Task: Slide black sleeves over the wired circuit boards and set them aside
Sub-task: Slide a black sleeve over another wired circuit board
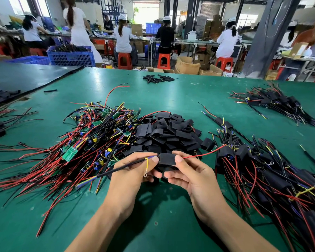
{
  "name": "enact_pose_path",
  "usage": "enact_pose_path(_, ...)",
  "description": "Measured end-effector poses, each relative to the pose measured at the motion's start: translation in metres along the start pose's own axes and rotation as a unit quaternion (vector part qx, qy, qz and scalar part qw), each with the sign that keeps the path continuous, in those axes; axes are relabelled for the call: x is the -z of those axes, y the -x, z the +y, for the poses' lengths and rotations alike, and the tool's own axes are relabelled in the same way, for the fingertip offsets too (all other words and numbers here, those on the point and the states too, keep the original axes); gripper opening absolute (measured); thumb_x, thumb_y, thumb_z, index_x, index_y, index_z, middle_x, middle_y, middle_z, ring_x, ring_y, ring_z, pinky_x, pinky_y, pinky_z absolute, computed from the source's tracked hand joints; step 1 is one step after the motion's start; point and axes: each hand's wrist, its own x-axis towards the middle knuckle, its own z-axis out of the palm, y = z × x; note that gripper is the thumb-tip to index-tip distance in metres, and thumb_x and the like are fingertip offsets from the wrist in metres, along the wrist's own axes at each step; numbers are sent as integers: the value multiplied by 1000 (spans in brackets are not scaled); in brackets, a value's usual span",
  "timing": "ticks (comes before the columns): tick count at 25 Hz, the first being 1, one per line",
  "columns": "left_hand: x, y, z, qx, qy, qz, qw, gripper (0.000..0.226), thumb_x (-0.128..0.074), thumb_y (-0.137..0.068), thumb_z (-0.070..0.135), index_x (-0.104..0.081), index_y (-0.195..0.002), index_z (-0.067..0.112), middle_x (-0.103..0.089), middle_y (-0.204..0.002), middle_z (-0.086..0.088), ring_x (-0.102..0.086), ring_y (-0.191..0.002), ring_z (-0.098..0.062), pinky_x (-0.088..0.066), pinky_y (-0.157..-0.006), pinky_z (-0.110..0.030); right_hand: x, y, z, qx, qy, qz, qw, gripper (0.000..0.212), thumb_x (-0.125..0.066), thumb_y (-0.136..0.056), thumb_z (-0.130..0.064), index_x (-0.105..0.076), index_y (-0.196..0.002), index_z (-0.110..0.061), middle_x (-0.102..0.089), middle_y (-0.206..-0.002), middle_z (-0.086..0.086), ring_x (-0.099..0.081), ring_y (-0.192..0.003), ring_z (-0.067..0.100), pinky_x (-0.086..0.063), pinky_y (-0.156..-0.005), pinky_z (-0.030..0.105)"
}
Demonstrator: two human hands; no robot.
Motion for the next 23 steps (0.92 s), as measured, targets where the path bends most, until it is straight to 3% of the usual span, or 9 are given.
enact_pose_path(4,2,-4,2,56,55,17,997,12,-73,-75,22,-76,-83,13,-76,-91,-16,-66,-61,-20,-51,-56,-24,3,-1,0,4,11,13,1000,22,-78,-75,-23,-75,-94,-14,-75,-85,15,-73,-70,28,-57,-61,27)
enact_pose_path(9,4,-3,2,65,36,3,997,12,-77,-71,17,-70,-79,13,-66,-70,-13,-63,-59,-20,-48,-54,-22,3,-2,0,-1,27,16,1000,7,-75,-83,-9,-76,-88,-13,-74,-84,7,-74,-73,29,-57,-59,29)
enact_pose_path(12,4,-3,2,63,18,9,998,16,-77,-73,13,-67,-85,9,-65,-69,-10,-63,-59,-18,-47,-54,-21,2,-1,-3,-15,24,9,1000,21,-78,-74,-18,-73,-92,-10,-72,-81,7,-72,-70,28,-57,-59,30)
enact_pose_path(14,4,-3,3,67,15,14,998,16,-76,-76,11,-67,-88,8,-66,-70,-8,-62,-58,-17,-46,-54,-21,-1,0,-4,-51,4,-11,999,32,-79,-68,-22,-69,-95,-9,-70,-79,10,-70,-67,25,-57,-59,29)
enact_pose_path(17,4,-4,4,87,27,10,996,19,-75,-75,15,-66,-91,9,-65,-71,-7,-57,-55,-16,-45,-54,-23,-4,2,-8,-139,-38,-64,987,27,-76,-73,-25,-65,-92,-8,-71,-84,15,-65,-60,18,-56,-56,27)
enact_pose_path(20,5,-5,5,111,43,-9,993,23,-76,-71,20,-69,-90,10,-67,-76,-8,-54,-53,-15,-43,-51,-21,-3,5,-12,-199,-23,-110,974,28,-73,-75,-30,-72,-85,-4,-69,-76,15,-58,-51,17,-49,-47,25)
enact_pose_path(23,6,-5,6,114,55,-11,992,22,-77,-70,22,-74,-88,12,-73,-86,-9,-55,-53,-13,-44,-51,-20,-4,3,-16,-208,-96,-83,970,24,-74,-71,-28,-79,-77,-5,-69,-71,9,-57,-47,14,-49,-45,23)
